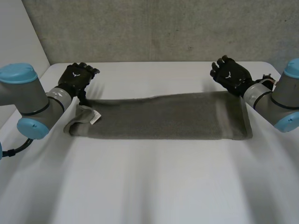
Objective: Fold the towel.
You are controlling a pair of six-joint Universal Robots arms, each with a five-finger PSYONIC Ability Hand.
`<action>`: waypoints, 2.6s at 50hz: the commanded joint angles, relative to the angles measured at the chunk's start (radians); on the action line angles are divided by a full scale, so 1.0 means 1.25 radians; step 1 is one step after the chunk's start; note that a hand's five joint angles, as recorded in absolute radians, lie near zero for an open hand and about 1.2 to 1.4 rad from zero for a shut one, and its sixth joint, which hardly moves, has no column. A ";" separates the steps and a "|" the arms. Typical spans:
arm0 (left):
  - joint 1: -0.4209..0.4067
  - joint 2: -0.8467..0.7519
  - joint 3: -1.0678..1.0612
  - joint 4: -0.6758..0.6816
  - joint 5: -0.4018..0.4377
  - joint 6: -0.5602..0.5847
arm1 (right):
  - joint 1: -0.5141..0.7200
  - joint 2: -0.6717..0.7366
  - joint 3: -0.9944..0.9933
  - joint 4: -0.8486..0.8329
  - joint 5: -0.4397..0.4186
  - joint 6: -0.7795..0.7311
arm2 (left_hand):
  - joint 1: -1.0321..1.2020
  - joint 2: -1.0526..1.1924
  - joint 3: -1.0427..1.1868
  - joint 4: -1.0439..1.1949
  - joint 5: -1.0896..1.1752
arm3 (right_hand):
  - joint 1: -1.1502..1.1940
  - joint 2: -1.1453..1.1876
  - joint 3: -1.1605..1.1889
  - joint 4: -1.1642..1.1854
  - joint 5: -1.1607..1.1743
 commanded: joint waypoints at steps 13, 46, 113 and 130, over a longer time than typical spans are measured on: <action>0.000 0.033 0.003 -0.047 -0.001 -0.235 | 0.005 -0.080 0.077 -0.009 0.112 0.423 | -0.067 -0.065 -0.057 -0.068 -0.175 | -0.045 -0.061 -0.061 -0.068 -0.049; -0.065 0.218 -0.278 -0.056 -0.032 -0.240 | -0.002 -0.364 0.535 0.061 0.196 0.532 | -0.070 -0.067 -0.059 -0.070 -0.177 | -0.045 -0.061 -0.061 -0.068 -0.049; -0.085 0.310 -0.397 0.081 -0.169 -0.148 | 0.220 -0.284 0.151 0.156 0.270 0.457 | -0.070 -0.067 -0.059 -0.070 -0.177 | 0.933 0.917 0.916 0.909 0.929; -0.111 0.299 -0.397 0.082 -0.171 -0.148 | 0.537 -0.053 0.077 0.074 0.294 0.442 | -0.070 -0.067 -0.059 -0.070 -0.177 | 0.122 0.106 0.106 0.099 0.118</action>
